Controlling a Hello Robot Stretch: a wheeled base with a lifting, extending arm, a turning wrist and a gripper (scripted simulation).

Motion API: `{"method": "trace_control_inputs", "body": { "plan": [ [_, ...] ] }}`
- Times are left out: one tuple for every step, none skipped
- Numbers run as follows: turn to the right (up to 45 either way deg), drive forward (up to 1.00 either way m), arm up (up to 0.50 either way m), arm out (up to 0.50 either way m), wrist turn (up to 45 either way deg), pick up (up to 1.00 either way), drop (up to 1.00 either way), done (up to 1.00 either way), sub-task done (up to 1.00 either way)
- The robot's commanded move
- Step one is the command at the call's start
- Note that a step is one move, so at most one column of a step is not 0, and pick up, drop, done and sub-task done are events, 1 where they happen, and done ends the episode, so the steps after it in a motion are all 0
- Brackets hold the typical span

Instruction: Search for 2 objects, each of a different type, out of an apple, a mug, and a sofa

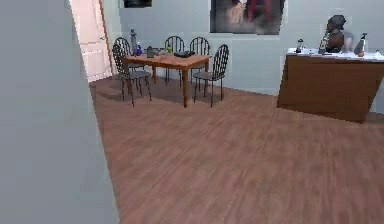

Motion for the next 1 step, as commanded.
{"method": "trace_control_inputs", "body": {
  "plan": [
    [30.0,0.00,0.00,0.00,0.0,0.00,0.00,0.00,0.00]
  ]
}}
